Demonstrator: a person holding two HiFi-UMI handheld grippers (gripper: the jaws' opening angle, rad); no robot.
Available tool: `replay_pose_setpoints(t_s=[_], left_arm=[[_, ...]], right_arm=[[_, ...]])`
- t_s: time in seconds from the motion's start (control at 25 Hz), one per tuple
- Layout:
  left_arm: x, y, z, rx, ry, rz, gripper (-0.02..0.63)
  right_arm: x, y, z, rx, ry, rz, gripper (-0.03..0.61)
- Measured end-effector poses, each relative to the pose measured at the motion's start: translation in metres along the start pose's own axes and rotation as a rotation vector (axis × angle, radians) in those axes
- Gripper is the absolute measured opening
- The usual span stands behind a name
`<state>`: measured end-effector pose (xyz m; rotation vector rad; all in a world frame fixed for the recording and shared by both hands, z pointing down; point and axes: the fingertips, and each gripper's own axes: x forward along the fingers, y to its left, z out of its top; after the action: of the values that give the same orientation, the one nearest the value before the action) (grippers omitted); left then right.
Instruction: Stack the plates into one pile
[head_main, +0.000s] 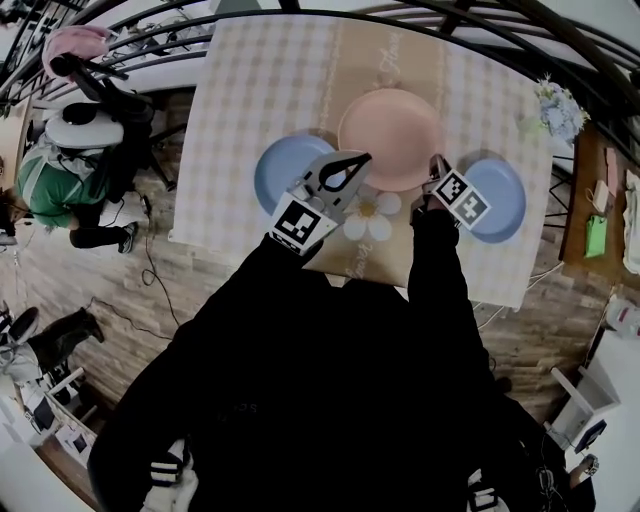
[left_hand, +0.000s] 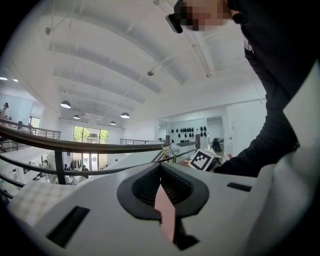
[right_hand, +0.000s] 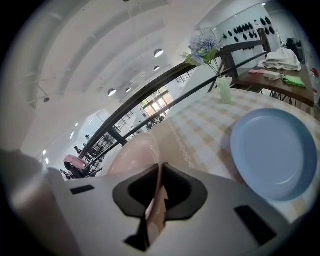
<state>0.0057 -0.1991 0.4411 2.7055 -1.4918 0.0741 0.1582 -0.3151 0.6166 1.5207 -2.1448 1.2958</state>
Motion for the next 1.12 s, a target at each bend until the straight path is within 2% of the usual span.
replay_pose_setpoints(t_s=[0.52,1.12], left_arm=[[-0.065,0.029,0.003,0.020,-0.012,0.049,0.020],[-0.129,0.049,-0.017,0.013,0.006,0.052,0.020]], right_arm=[[0.001,0.058,-0.042,-0.024,0.040,0.049,0.031],[0.006,0.109,-0.121,-0.059,0.107,0.085,0.031]])
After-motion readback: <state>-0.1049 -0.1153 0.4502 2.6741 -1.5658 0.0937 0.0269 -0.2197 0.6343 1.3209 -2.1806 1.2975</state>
